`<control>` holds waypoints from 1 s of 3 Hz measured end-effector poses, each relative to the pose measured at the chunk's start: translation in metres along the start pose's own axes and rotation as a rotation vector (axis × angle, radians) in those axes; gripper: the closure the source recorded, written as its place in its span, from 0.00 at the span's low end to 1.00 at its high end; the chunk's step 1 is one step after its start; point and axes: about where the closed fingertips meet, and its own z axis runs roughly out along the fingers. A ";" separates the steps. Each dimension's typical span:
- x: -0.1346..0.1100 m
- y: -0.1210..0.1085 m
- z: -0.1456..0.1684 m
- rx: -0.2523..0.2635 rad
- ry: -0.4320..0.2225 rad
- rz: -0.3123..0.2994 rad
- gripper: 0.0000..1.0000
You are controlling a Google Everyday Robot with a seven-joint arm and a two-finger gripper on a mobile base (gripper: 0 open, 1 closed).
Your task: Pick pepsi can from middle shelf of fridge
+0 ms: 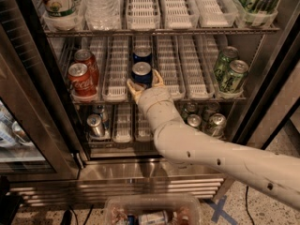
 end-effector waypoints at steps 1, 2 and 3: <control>0.000 0.000 0.000 0.000 0.000 0.000 1.00; -0.005 0.002 -0.001 -0.013 -0.004 0.008 1.00; -0.043 0.003 -0.007 -0.060 -0.067 0.019 1.00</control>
Offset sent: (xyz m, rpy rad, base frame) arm -0.0034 0.0044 0.0073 0.0152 0.0073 0.0268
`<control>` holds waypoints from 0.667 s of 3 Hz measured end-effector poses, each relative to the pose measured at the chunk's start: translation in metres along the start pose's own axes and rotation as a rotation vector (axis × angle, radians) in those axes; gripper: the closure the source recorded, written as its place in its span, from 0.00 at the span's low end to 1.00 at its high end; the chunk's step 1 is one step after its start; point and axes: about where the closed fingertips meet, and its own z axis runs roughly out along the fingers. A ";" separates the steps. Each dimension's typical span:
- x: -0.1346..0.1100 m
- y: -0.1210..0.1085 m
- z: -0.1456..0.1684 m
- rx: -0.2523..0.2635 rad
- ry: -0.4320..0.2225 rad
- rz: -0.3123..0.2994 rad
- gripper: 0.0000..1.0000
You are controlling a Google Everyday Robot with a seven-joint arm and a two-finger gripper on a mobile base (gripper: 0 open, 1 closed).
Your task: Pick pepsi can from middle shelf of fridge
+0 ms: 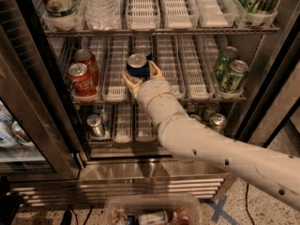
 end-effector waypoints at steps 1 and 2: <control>0.000 0.000 0.000 0.000 0.000 0.000 1.00; -0.005 0.002 -0.001 -0.015 -0.002 0.009 1.00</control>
Offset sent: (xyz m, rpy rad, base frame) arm -0.0047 0.0027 0.0095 0.0157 0.0106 0.0328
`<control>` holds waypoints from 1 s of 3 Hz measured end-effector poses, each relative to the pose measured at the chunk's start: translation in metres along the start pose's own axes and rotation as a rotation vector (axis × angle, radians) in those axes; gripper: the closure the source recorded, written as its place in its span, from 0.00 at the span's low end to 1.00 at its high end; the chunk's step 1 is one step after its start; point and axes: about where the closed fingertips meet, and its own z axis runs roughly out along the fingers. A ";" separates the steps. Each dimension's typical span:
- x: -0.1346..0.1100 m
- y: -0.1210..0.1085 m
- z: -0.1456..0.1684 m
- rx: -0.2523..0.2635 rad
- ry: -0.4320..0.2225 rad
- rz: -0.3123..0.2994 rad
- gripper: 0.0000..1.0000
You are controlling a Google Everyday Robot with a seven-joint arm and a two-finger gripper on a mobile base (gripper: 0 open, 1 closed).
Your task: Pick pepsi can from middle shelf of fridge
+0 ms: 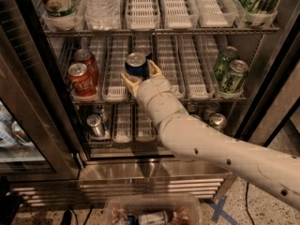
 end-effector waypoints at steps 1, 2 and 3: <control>-0.014 0.003 -0.012 -0.030 0.006 0.039 1.00; -0.014 0.000 -0.037 -0.054 0.061 0.086 1.00; 0.004 -0.014 -0.076 -0.069 0.187 0.113 1.00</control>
Offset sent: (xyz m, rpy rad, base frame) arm -0.0691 -0.0326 0.0081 0.0816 0.2079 0.0589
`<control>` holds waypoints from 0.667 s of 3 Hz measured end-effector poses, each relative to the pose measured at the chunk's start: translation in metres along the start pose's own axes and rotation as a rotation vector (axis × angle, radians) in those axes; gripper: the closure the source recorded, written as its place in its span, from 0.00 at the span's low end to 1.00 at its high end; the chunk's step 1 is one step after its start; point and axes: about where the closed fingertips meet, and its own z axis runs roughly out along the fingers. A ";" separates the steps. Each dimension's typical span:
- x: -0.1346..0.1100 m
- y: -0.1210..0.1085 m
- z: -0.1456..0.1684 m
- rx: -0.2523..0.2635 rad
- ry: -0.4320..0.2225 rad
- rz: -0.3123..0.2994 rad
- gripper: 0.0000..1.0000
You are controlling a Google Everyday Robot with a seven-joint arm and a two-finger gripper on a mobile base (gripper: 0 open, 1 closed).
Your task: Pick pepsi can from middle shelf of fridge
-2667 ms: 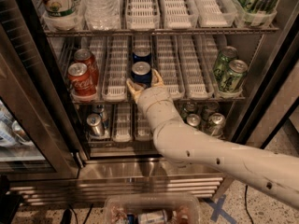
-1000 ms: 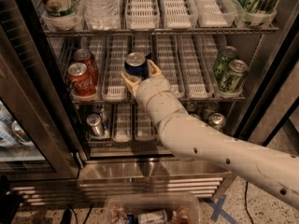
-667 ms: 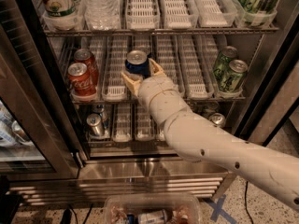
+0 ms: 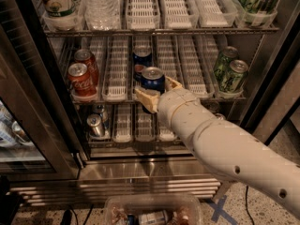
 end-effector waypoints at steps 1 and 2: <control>0.001 0.018 -0.002 -0.060 0.023 -0.005 1.00; 0.001 0.018 -0.002 -0.061 0.023 -0.005 1.00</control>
Offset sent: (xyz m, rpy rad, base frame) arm -0.0092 0.0140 -0.0015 -0.0095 0.0274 0.0545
